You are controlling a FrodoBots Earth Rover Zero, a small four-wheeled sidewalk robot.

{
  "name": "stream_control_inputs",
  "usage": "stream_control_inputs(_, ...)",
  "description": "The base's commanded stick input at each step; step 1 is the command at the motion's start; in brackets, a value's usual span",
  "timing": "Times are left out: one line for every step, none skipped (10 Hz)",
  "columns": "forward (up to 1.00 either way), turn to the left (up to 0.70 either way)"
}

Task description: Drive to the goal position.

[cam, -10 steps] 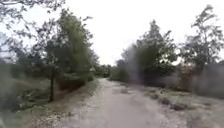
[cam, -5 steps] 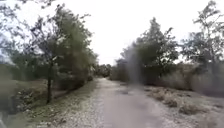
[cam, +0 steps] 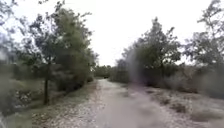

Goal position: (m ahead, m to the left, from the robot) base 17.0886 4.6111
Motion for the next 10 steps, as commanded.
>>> stream_control_inputs(0.45, 0.0)
stream_control_inputs(0.45, -0.12)
stream_control_inputs(0.45, -0.27)
stream_control_inputs(0.45, -0.27)
stream_control_inputs(0.45, -0.27)
stream_control_inputs(0.45, -0.27)
stream_control_inputs(0.45, -0.16)
stream_control_inputs(0.45, -0.04)
stream_control_inputs(0.45, 0.0)
stream_control_inputs(0.45, 0.0)
